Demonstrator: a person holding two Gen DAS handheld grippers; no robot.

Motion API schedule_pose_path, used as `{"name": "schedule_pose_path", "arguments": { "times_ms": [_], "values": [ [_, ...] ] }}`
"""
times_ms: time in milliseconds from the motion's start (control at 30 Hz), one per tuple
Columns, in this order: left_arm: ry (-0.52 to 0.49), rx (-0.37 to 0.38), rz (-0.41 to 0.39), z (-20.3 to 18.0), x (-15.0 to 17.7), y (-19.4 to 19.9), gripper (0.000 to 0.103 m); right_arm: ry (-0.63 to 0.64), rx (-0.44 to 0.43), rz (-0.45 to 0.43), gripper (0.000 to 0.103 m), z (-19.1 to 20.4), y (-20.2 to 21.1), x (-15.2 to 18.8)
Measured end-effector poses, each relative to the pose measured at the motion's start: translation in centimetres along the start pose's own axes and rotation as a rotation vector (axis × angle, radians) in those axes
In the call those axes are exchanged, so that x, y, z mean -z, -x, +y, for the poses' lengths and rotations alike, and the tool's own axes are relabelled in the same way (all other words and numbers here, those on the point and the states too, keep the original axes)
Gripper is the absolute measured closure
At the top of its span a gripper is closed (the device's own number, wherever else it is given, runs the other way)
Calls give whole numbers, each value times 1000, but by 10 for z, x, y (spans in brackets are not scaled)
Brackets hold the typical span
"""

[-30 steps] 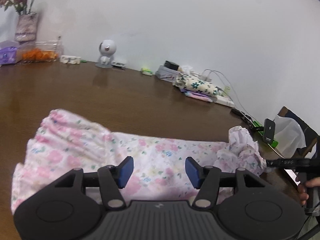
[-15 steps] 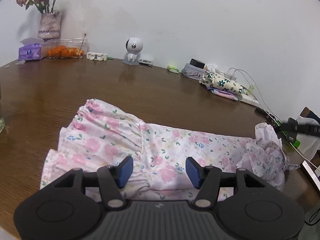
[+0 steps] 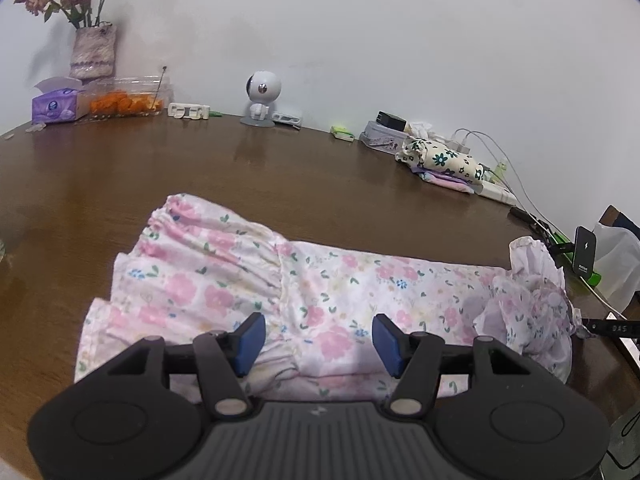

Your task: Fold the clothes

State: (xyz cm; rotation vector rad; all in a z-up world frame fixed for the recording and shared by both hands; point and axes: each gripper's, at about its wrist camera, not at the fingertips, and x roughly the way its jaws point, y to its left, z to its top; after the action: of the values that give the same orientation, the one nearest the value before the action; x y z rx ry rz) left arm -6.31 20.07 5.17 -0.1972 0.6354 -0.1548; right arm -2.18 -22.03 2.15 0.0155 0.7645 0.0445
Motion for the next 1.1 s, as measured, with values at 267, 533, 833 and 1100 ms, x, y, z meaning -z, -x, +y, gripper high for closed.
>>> {"name": "schedule_pose_path", "arguments": {
  "times_ms": [267, 533, 833, 1100],
  "values": [
    [0, -9, 3, 2, 1, 2, 45, 55, -44, -66, 102, 16, 4, -16],
    [12, -3, 7, 4, 2, 1, 45, 49, -190, -155, 102, 30, 31, -44],
    [25, -8, 7, 6, 2, 7, 45, 387, -645, -118, 102, 174, 31, -39],
    [60, -41, -7, 19, -1, 13, 45, 382, -723, -188, 56, 148, 52, -36]
  ]
}}
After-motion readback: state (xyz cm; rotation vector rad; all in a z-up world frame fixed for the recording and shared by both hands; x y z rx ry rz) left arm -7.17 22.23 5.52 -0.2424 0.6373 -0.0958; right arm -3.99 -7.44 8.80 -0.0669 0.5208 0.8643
